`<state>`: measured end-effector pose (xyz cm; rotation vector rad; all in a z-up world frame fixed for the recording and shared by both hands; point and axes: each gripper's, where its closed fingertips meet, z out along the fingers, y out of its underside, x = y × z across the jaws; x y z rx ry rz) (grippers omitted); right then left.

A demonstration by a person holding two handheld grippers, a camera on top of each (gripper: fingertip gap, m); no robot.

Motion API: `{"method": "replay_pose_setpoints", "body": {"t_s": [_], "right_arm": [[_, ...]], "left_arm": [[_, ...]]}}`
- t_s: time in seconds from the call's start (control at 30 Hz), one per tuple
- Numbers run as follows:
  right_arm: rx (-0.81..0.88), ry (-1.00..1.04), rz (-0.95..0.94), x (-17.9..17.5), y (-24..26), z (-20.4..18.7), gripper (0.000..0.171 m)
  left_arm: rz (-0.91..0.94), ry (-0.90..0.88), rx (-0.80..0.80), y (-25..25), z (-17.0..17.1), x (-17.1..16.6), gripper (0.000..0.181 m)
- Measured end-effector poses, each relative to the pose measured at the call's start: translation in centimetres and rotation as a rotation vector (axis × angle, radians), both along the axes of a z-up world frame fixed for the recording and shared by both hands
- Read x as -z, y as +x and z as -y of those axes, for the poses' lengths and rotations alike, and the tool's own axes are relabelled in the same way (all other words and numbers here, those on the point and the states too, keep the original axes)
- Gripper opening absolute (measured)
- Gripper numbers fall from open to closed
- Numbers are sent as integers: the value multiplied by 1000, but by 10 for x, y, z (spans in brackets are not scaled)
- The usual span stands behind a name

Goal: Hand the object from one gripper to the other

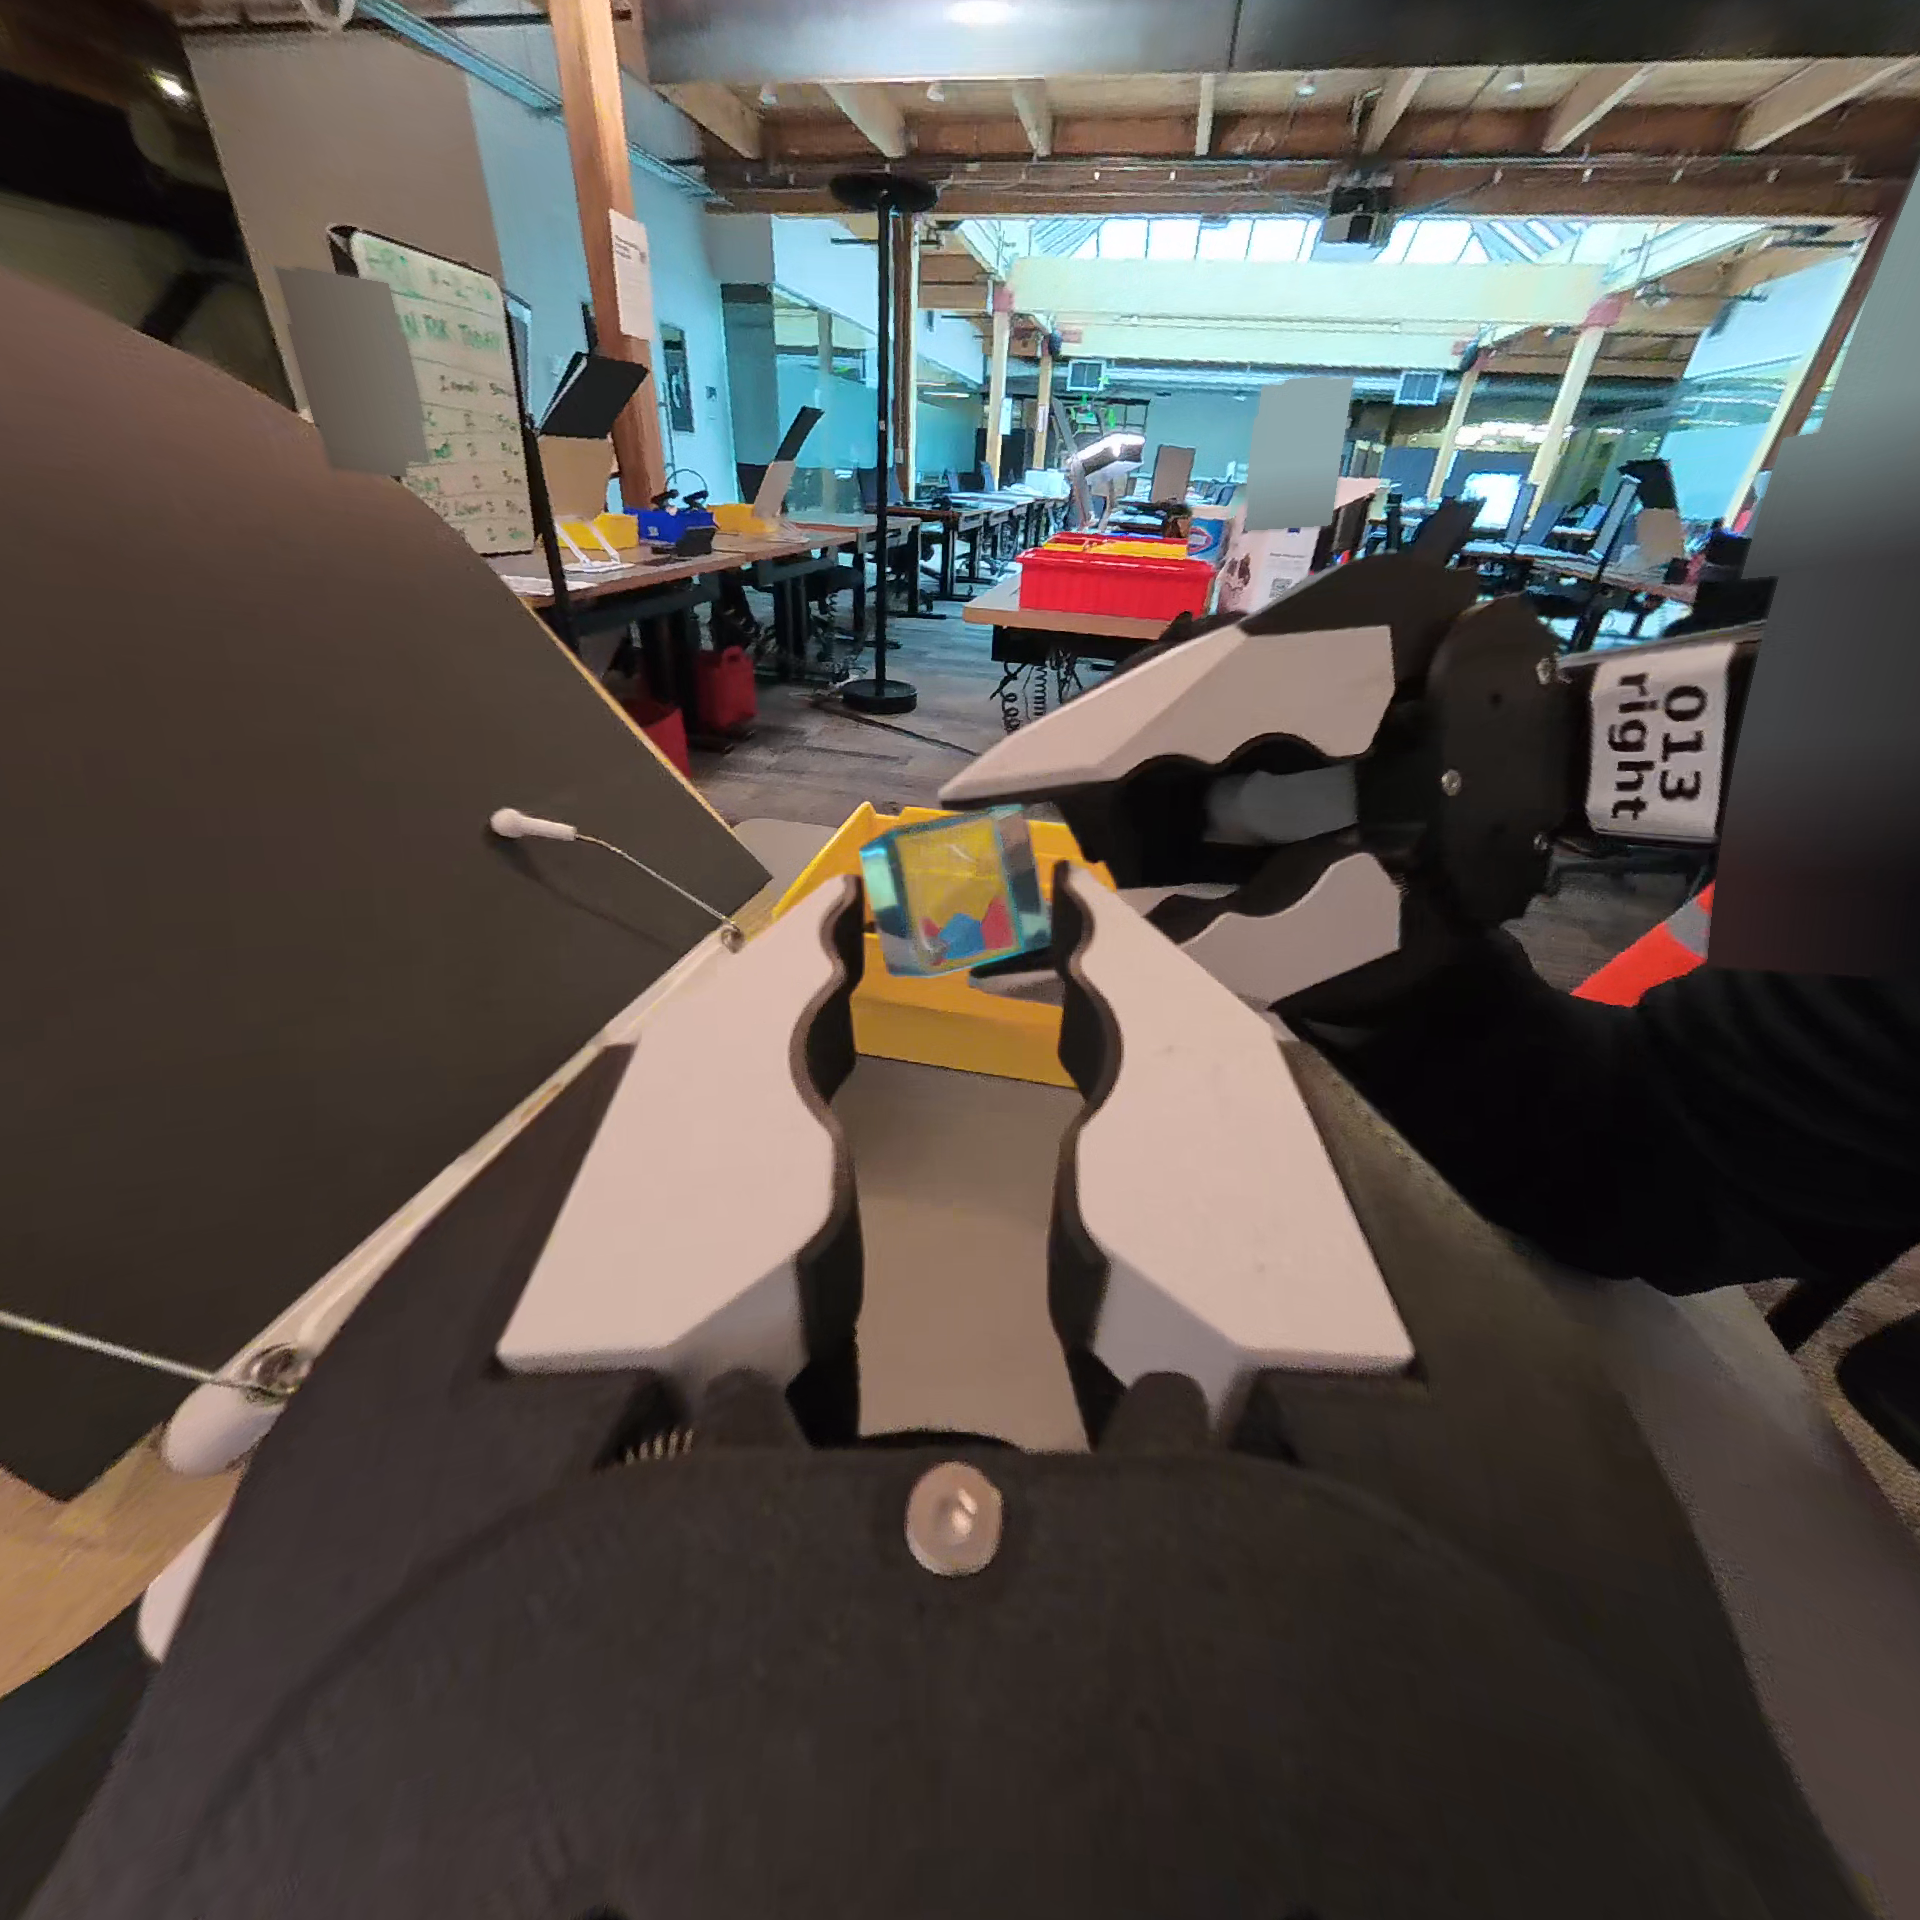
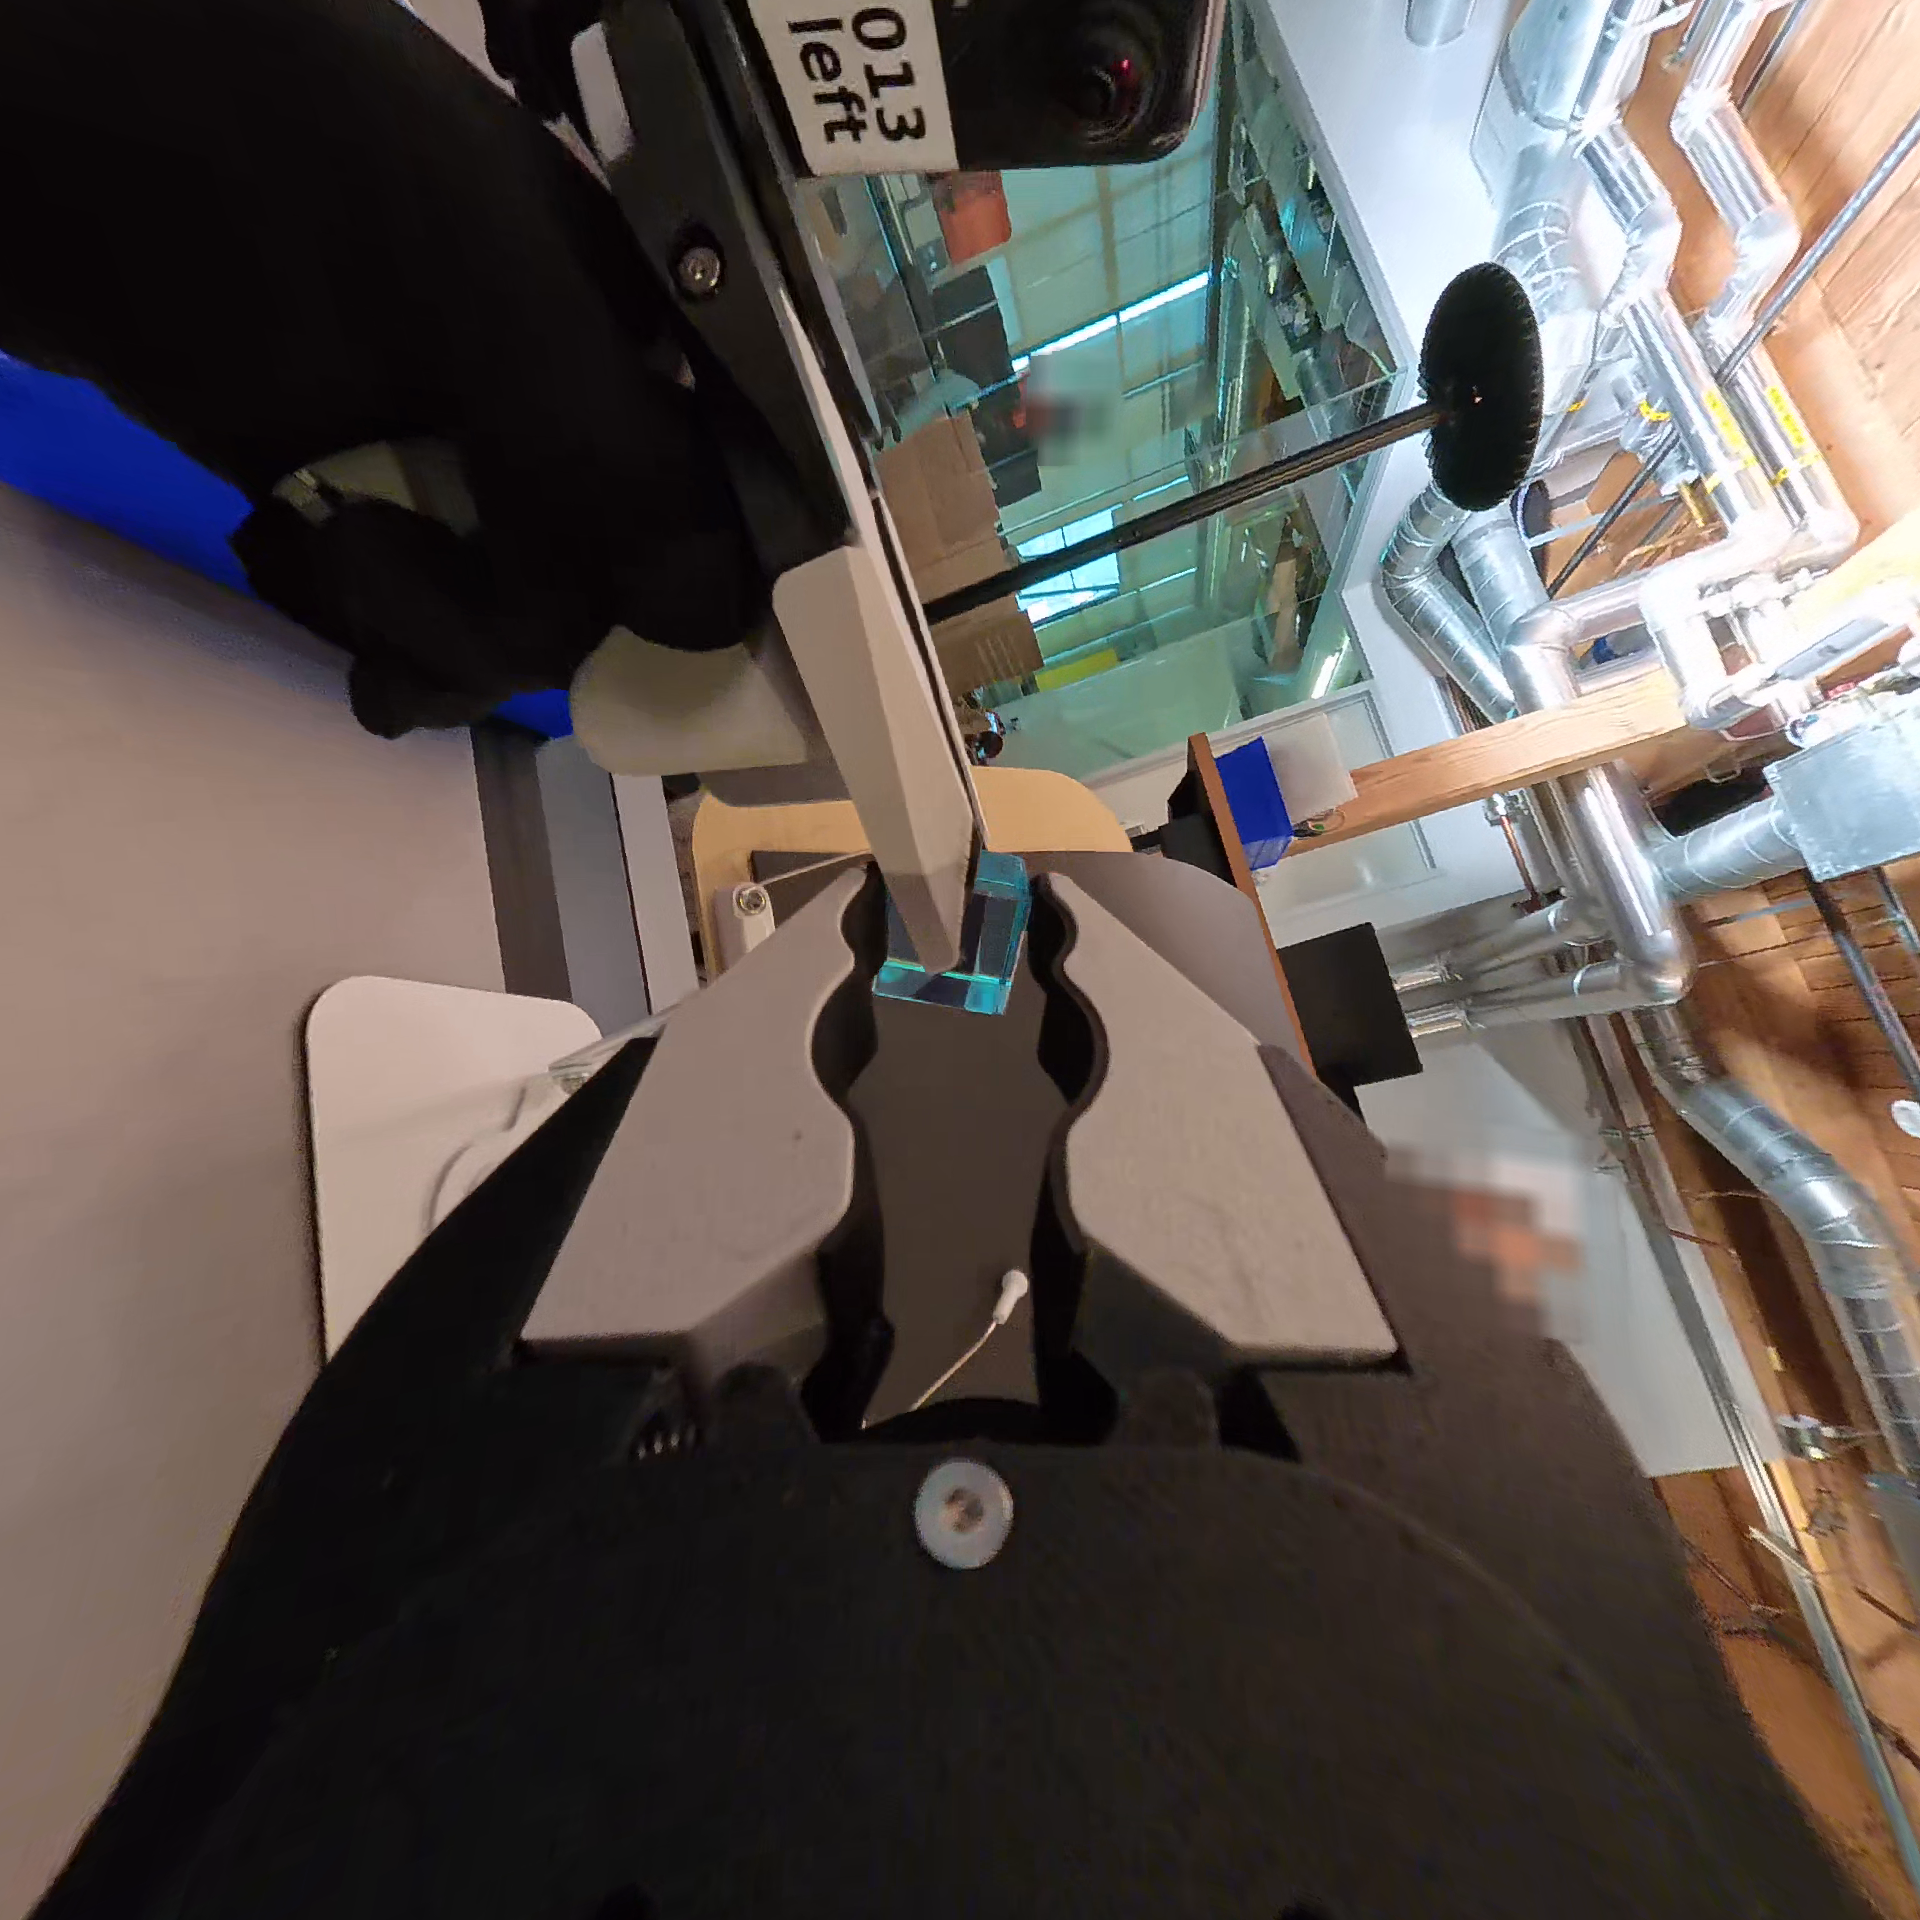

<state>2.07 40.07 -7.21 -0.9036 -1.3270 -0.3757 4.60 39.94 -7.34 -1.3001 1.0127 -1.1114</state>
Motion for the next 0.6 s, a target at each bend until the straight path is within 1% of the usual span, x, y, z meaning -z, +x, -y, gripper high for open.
{"method": "replay_pose_setpoints", "body": {"t_s": [0.1, 0.2, 0.23, 0.3, 0.43, 0.53, 0.6], "right_arm": [[19, 14, 18, 2, 1, -3, 25], [34, 27, 28, 3, 0, -5, 25], [28, 27, 21, 2, 0, -5, 25], [-19, -10, -14, 1, -3, -1, 31], [-176, -177, -179, -11, -1, 12, 39], [-282, -370, -332, -21, 5, 15, 38], [-381, -506, -428, -26, 7, 20, 40]], "left_arm": [[-8, -18, -11, 0, -2, 2, 31], [-25, -1, -39, 0, -5, 4, 30], [-23, 0, -40, 0, -5, 3, 30], [-4, 1, -38, -2, -5, 1, 30], [82, -10, 22, -9, -1, -9, 29], [151, 5, 113, -12, 10, -16, 29], [192, 28, 173, -13, 18, -20, 28]]}}
